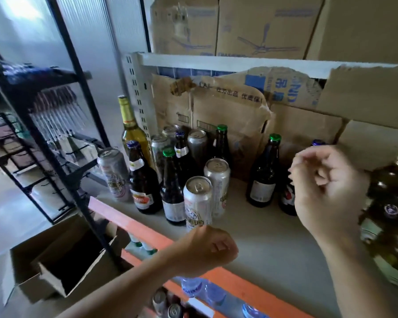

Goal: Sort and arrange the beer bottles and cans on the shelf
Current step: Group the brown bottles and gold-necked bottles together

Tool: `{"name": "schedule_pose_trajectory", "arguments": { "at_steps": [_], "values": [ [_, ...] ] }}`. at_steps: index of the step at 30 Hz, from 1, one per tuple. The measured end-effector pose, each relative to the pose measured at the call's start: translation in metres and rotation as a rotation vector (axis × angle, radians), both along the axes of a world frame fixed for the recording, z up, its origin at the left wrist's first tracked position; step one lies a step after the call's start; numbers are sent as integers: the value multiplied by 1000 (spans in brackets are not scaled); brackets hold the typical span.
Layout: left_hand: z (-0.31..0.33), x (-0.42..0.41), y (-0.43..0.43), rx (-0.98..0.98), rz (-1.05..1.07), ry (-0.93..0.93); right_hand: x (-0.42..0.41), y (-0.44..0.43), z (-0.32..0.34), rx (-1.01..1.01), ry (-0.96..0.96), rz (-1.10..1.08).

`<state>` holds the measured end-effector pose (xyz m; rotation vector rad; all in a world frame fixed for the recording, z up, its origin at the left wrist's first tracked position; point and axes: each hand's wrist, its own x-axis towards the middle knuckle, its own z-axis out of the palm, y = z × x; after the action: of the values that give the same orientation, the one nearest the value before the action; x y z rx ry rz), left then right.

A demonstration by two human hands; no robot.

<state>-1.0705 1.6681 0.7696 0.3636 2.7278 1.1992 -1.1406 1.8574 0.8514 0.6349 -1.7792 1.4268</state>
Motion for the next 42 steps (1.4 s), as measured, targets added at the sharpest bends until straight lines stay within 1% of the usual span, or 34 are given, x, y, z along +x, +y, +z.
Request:
{"name": "schedule_pose_trajectory", "arguments": {
  "at_steps": [3,5,8,11,15,18,20,23,26,33,40,42],
  "values": [
    [-4,7,-37,28,4,-36,-2,-36,-2,-25,-101,31],
    [-9,11,-61,39,29,-67,-4,-59,-7,-5,-172,53],
    [-14,13,-94,57,70,-94,-12,-88,-24,24,-338,103],
    [-17,9,-121,78,62,-118,-17,-108,-40,110,-442,132],
    [-24,-2,-141,110,41,-144,-15,-125,-55,239,-510,75],
    [-29,-9,-146,81,-22,-125,-7,-130,-62,339,-540,7],
    [-31,-13,-145,64,-74,-88,-3,-131,-66,372,-563,-9],
    [-29,-18,-142,58,-150,-47,2,-132,-68,349,-588,-28],
    [-29,-20,-140,90,-179,-44,8,-134,-68,348,-622,-23],
    [-41,-22,-139,109,-167,-73,9,-136,-69,306,-670,-12],
    [-39,-23,-138,151,-99,-99,2,-125,-70,342,-702,63],
    [-38,-23,-138,148,-79,-85,-2,-122,-66,309,-691,92]
  ]
}}
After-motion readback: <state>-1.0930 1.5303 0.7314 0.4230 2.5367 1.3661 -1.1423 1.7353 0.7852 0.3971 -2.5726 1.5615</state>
